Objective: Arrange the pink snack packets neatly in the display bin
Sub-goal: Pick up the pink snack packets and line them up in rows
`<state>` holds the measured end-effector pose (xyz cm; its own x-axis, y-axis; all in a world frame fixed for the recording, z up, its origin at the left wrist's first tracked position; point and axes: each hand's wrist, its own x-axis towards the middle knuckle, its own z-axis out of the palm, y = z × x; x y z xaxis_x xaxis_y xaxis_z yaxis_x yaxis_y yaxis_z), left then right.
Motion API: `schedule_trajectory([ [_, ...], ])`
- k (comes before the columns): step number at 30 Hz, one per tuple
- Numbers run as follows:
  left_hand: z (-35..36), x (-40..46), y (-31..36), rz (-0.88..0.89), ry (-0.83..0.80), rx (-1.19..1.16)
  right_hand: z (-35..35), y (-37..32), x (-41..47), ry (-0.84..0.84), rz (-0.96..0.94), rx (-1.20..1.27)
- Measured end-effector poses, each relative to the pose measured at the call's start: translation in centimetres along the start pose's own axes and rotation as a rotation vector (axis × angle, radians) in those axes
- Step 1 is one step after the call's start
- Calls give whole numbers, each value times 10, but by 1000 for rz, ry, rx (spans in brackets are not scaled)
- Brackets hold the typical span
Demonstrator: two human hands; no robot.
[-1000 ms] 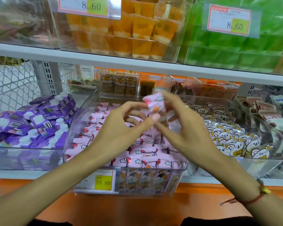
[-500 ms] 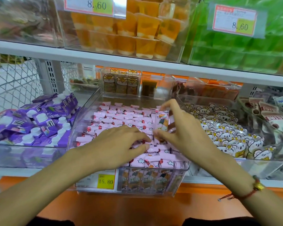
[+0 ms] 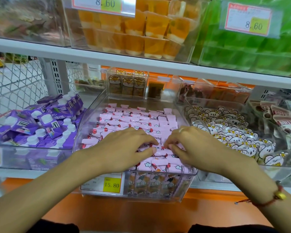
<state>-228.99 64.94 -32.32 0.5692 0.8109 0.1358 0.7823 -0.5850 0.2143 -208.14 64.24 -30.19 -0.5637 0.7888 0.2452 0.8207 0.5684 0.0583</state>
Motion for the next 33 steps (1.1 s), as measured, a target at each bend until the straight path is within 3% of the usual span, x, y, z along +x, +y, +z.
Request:
schedule_trajectory([
  [4,0,0,1,0,44,-24,-9,7,4,-50,15,93],
  [7,0,4,2,19,141,-39,-21,23,14,95,86,156],
  [9,0,7,4,44,158,-25,-23,29,23,134,116,99],
  [17,3,11,4,78,7,49,2,20,38,-32,64,-197],
  [28,4,10,5,86,-35,47,5,19,28,88,-79,107],
  [33,5,10,4,94,-30,62,7,18,27,437,40,481],
])
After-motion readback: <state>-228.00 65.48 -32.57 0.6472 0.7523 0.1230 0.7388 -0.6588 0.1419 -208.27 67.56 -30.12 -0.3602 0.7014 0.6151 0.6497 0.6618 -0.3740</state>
